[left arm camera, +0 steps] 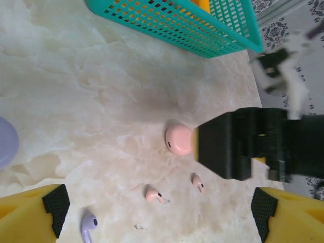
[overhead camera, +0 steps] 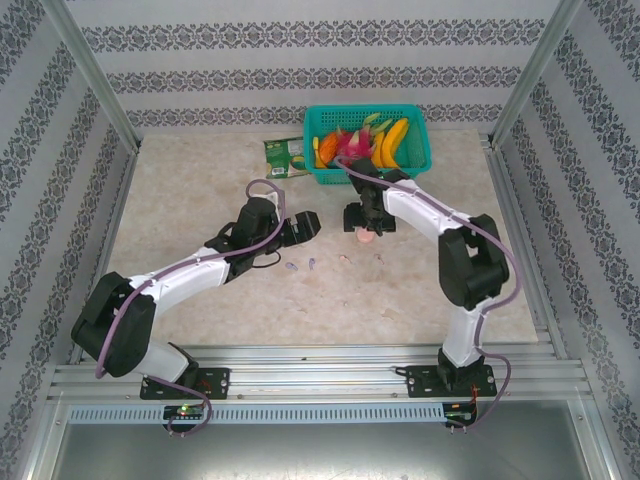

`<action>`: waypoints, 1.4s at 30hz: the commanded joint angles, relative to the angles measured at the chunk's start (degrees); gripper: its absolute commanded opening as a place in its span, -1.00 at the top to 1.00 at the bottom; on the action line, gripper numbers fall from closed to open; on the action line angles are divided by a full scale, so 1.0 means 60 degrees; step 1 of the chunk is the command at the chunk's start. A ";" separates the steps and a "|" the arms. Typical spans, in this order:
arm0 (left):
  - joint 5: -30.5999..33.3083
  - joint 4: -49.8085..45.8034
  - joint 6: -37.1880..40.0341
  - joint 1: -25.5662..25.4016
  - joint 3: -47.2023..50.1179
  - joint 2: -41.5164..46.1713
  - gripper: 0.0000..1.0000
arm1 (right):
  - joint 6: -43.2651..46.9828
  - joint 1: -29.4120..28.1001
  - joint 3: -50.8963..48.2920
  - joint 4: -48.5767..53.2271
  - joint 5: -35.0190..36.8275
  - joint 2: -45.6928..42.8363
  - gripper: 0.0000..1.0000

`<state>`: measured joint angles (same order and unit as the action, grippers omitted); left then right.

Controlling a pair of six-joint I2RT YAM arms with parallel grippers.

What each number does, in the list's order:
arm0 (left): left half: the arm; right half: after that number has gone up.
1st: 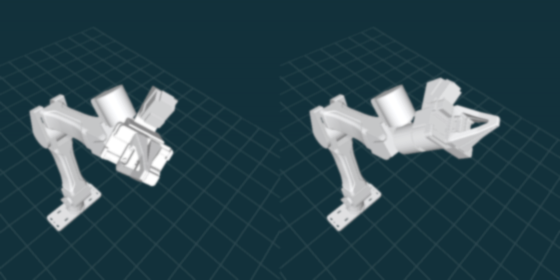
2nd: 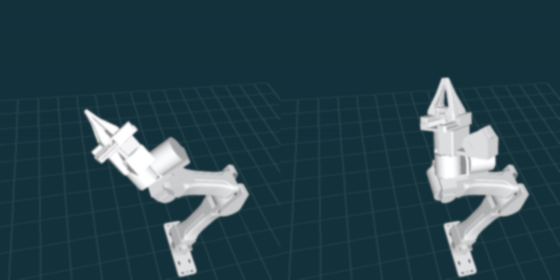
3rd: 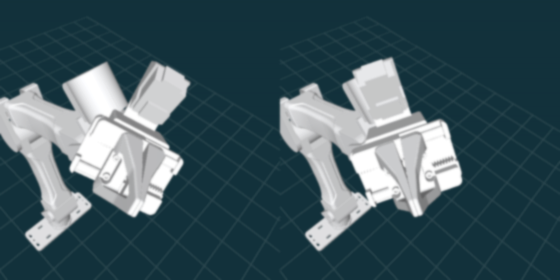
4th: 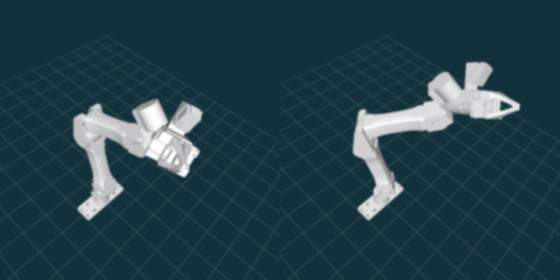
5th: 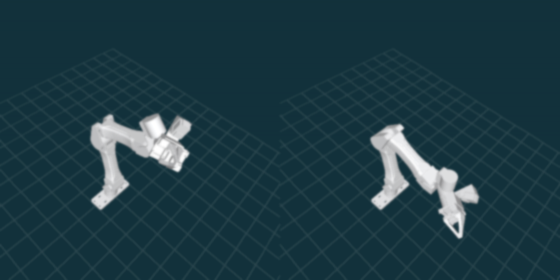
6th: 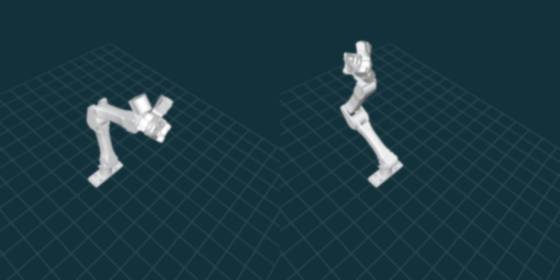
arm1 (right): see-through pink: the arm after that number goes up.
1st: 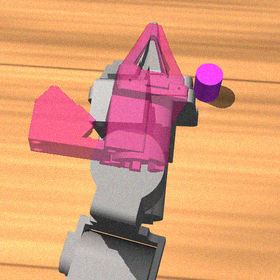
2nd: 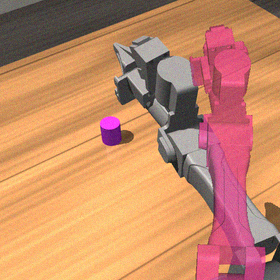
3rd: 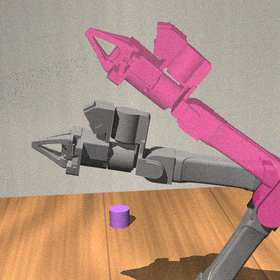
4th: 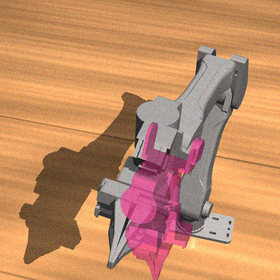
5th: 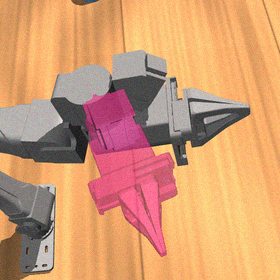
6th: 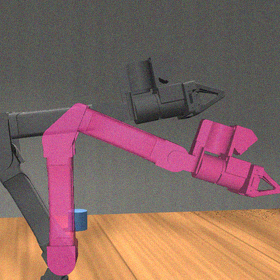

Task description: Insert the wireless bluetooth earbuds into the charging case

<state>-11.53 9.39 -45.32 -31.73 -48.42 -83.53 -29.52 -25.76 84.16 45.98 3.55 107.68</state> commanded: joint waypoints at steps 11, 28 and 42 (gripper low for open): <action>0.0245 -0.0492 -0.0046 0.0335 -0.0734 -0.0201 -1.00 | -0.5232 0.0175 -0.1399 -0.1932 -0.1149 -0.0453 -0.59; 0.0203 -0.0583 0.0005 0.0446 -0.0609 0.0016 -1.00 | -0.5855 0.0320 -0.1736 -0.2170 -0.1147 0.0093 -0.60; 0.0234 -0.0481 -0.0049 0.0512 -0.0418 0.0168 -1.00 | -0.5883 0.0594 -0.0801 -0.1890 -0.1366 0.0908 -0.59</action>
<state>-10.59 6.76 -45.45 -29.43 -51.16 -84.25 -64.38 -22.70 76.84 33.01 -4.03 111.96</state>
